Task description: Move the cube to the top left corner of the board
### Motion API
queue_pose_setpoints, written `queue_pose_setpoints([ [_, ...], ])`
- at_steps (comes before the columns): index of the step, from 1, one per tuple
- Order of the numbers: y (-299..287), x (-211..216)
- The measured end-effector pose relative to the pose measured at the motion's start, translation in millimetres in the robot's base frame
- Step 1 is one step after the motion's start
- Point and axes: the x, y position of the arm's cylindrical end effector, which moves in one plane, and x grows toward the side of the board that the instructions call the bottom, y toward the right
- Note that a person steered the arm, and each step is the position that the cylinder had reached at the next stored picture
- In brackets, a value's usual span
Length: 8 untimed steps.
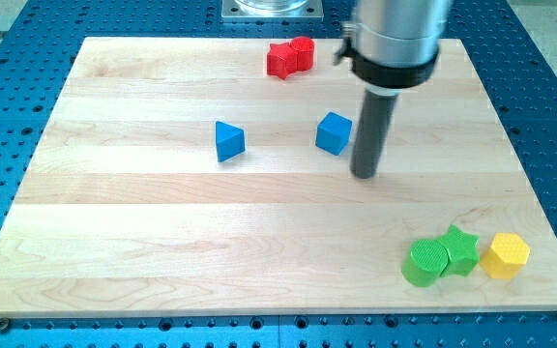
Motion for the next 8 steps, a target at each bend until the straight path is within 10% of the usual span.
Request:
queue_pose_setpoints([
  [3,-226,-164],
  [4,-144,-129],
  [7,-347,-166],
  [8,-340,-109],
])
